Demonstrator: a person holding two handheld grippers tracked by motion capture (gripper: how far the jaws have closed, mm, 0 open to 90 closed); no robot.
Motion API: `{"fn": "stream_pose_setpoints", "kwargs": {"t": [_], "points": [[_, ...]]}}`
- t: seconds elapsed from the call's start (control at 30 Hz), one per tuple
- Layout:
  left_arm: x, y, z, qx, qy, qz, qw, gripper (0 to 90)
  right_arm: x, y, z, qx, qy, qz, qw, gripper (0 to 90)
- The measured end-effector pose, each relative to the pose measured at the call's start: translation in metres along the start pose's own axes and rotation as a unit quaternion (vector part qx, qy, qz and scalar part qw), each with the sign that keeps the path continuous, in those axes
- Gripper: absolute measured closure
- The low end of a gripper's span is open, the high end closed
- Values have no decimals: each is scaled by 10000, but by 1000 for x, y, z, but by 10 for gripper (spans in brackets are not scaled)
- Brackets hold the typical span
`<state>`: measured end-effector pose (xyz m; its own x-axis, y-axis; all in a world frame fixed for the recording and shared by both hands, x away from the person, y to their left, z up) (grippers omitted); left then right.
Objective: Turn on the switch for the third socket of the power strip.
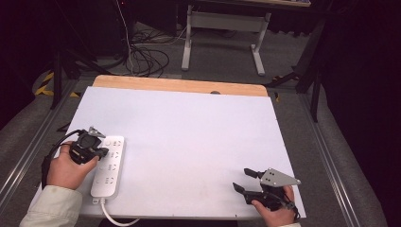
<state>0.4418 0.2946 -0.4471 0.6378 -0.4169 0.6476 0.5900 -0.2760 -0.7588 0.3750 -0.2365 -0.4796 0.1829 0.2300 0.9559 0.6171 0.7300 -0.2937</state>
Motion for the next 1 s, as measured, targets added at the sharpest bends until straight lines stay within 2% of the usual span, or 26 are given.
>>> {"fn": "stream_pose_setpoints", "kwargs": {"t": [0.13,0.33,0.63,0.83,1.0], "points": [[0,0,0,15,33,8,10000,900,0,0,0,0,-4,2,10000,333],[-2,0,3,-97,-137,-54,9998,900,0,0,0,9,2,-13,10000,332],[-1,1,0,17,71,-7,10000,900,0,0,0,6,-4,-10,10000,332],[-1,2,-1,26,25,5,10000,900,0,0,0,2,3,-10,10000,332],[2,4,-5,98,77,-9,9999,900,0,0,0,4,1,-6,10000,332]]}}
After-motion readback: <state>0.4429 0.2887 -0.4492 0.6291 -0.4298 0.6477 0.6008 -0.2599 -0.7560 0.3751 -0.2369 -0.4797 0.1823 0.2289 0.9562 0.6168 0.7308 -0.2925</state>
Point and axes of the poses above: each handheld gripper's, and its own axes: y roughly forward along the jaws, x roughly out of its top, z roughly to its left, the point moved 1 cm from there along y, roughly forward along the jaws, and after that the axes turned 12 degrees about -z, right-handed, at the moved point
